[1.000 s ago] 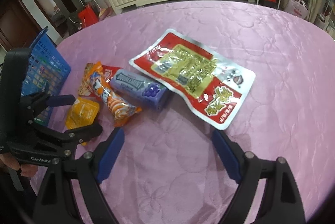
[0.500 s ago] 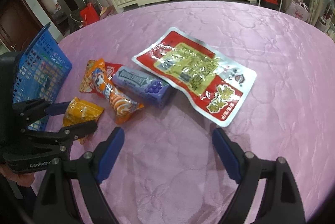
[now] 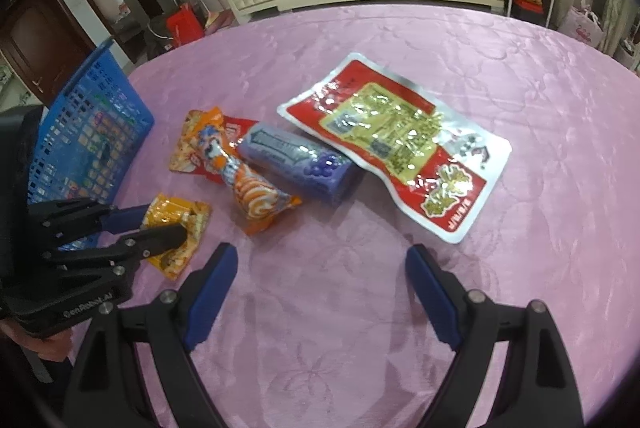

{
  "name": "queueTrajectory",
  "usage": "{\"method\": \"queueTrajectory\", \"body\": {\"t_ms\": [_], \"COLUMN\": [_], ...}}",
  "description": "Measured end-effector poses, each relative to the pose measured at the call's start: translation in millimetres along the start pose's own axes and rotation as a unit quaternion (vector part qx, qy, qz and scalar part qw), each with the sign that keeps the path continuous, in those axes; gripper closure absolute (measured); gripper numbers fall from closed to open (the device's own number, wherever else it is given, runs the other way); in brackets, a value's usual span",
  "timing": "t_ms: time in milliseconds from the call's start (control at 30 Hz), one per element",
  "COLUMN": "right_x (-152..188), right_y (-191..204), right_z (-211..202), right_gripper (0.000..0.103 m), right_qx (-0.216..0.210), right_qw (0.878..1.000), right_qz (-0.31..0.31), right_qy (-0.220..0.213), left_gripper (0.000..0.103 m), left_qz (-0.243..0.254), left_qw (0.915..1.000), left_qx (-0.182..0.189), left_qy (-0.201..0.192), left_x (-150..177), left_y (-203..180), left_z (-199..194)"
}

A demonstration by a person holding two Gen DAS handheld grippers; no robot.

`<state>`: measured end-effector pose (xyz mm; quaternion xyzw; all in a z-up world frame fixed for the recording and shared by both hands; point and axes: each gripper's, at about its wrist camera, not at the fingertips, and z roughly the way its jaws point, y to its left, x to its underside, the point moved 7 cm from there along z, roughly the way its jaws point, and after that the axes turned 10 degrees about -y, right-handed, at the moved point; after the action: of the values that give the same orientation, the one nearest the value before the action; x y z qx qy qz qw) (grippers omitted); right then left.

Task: Organize snacks
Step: 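Grasp the yellow translucent pack with the left gripper, then grasp the orange tube snack with the right gripper while the left gripper holds the yellow pack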

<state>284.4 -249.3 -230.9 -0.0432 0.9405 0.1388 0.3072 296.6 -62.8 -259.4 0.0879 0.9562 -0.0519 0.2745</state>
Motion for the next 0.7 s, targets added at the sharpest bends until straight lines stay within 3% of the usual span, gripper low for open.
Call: {"method": "queueTrajectory", "body": {"t_ms": [233, 533, 700], "right_x": [-19.1, -25.1, -27.1], "right_y": [19.3, 48.4, 54.7], "right_z": [-10.2, 2.7, 15.6], "right_gripper": [0.015, 0.049, 0.059], "right_qx": [-0.020, -0.045, -0.042], "right_qw": [0.998, 0.989, 0.986], "right_qz": [-0.054, -0.138, -0.163], "right_qy": [-0.022, 0.002, 0.021], "left_gripper": [0.084, 0.086, 0.086], "left_qz": [-0.021, -0.038, -0.044], "left_qw": [0.9994, 0.9985, 0.9985], "left_qx": [-0.010, 0.001, -0.005], "left_qy": [-0.027, -0.040, -0.033], "left_x": [-6.0, -8.9, -6.5], "left_y": [3.1, 13.9, 24.2], "left_z": [-22.9, -36.1, -39.8]}}
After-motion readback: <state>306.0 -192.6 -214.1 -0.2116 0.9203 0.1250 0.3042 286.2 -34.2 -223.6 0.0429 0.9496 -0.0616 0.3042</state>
